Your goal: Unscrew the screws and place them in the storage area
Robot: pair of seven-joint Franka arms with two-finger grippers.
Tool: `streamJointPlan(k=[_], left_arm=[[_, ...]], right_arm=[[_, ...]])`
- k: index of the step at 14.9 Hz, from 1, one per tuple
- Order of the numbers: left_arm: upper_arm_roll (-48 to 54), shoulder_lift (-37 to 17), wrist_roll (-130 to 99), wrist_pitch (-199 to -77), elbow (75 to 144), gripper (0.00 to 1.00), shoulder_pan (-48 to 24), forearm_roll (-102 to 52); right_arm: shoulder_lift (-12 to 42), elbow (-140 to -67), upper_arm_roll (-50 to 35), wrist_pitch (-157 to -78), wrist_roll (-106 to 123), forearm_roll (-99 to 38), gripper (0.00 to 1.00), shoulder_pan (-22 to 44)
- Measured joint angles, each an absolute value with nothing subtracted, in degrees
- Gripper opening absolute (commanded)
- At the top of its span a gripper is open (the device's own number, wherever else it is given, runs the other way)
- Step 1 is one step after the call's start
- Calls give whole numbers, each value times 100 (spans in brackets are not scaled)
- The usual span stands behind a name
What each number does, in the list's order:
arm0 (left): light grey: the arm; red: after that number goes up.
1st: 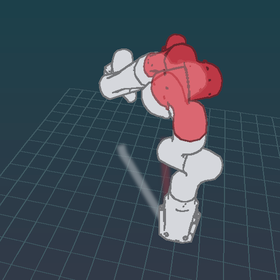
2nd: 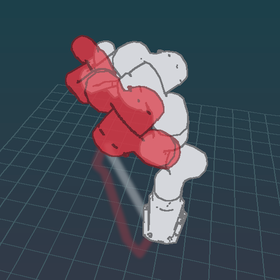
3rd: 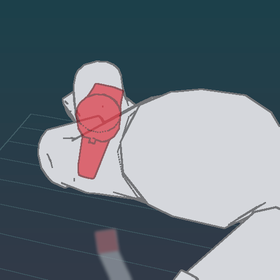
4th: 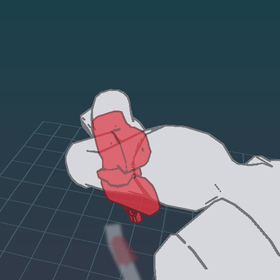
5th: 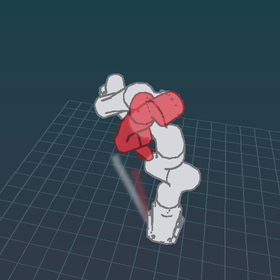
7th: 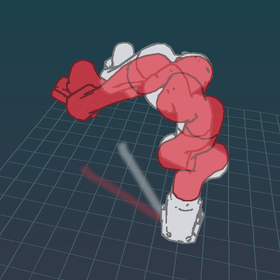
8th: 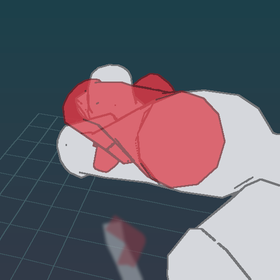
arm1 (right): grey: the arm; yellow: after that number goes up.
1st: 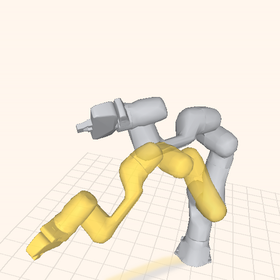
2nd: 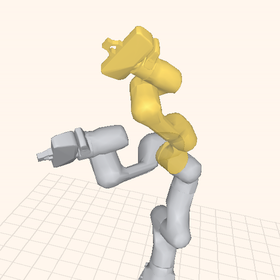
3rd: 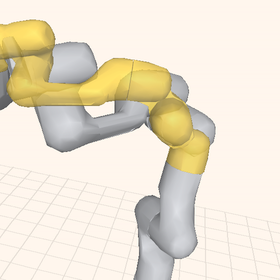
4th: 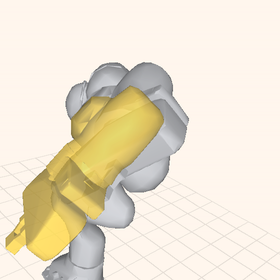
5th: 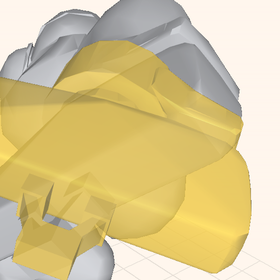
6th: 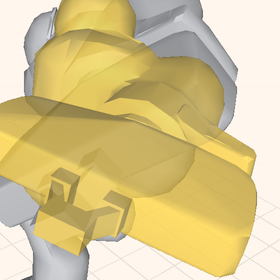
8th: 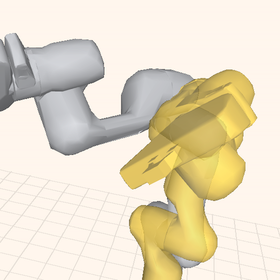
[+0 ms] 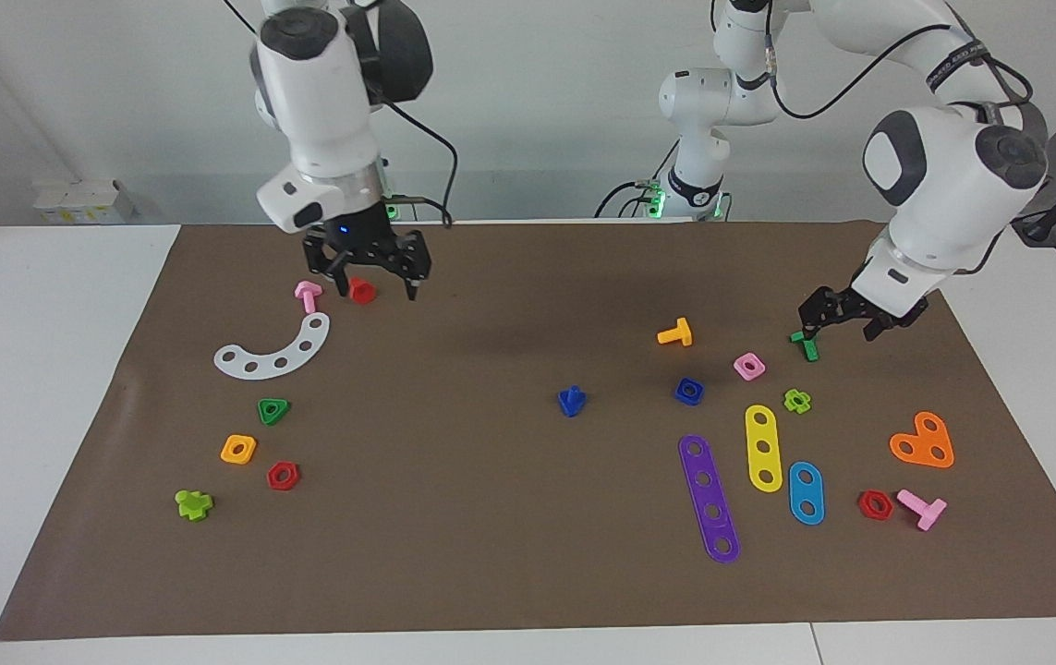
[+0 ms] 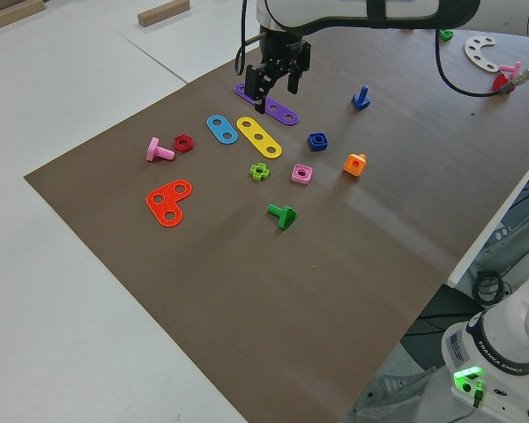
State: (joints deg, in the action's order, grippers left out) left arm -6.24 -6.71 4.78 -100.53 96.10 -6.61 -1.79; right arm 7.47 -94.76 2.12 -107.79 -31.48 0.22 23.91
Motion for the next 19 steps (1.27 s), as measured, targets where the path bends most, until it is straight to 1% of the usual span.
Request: streamJointPlan(k=[3,5,7,9,11,13,14,16,18,19], left_arm=[[-624,-117,223,-9651,9610,100,-654,-172],[-623,115,99,-9518,9615,100,-654,-148],[-611,196,-23,-9484,9619,100,-654,-20],[-591,198,-67,-9486,9627,100,-654,62],[-576,198,-72,-9491,9630,100,-654,74],[-560,198,-71,-9499,9630,100,-654,77],[-554,198,-71,-9505,9630,100,-654,77],[-560,198,-71,-9523,9629,100,-654,79],[-590,198,-92,-9559,9627,100,-651,79],[-602,199,-95,-9567,9626,100,-646,79]], right_arm=[[1852,-9015,204,-11540,-4338,32,100,3236],[2531,-8621,206,-11912,-4717,39,100,3597],[3192,-8078,208,-12035,-4895,64,100,3830],[3687,-7697,211,-12240,-4930,215,94,3931],[3875,-7623,214,-12337,-4930,360,77,3936],[3925,-7701,212,-12384,-4887,377,67,3957],[3929,-7762,212,-12386,-4856,378,64,3983],[3929,-7878,211,-12389,-4783,379,61,4033],[3921,-7973,211,-12391,-4730,380,53,4055],[3911,-8022,211,-12401,-4670,380,52,4056]])
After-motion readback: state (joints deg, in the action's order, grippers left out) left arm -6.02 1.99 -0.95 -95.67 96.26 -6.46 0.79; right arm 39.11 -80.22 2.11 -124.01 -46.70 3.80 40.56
